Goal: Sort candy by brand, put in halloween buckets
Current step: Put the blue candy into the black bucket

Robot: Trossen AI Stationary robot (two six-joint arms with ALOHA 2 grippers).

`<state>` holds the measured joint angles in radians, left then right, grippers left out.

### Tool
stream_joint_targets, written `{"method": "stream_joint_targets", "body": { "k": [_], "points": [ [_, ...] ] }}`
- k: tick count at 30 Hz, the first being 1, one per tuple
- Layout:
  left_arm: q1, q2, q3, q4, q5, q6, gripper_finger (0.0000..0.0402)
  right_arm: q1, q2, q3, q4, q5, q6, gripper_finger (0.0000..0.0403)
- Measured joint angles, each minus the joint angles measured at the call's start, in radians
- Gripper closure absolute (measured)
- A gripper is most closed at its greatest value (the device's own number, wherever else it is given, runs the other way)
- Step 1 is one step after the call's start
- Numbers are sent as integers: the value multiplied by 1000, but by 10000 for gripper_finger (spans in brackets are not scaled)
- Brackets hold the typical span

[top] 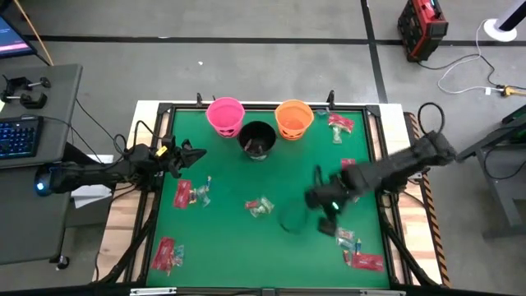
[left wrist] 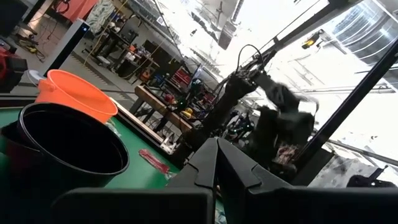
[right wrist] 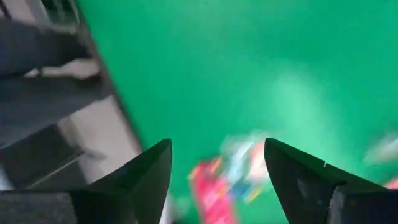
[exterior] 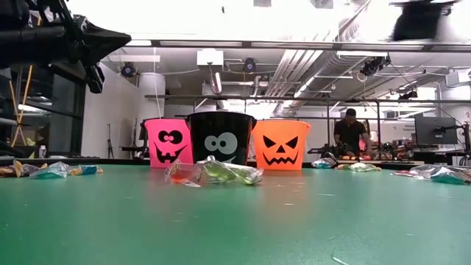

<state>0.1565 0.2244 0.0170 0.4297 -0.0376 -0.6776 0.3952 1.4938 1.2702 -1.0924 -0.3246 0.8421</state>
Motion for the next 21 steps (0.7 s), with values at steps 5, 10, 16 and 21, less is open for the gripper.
{"method": "stream_joint_targets", "body": {
  "k": [5,10,16,21],
  "points": [
    [0,0,0,0,0,0,401,256,-77,-217,160,-45,574,155],
    [0,0,0,0,0,0,401,434,-77,-318,231,-33,995,155],
    [0,0,0,0,0,0,401,489,-74,-408,251,42,1215,155],
    [0,0,0,0,0,0,401,486,-74,-486,338,53,1275,155]
  ]
}}
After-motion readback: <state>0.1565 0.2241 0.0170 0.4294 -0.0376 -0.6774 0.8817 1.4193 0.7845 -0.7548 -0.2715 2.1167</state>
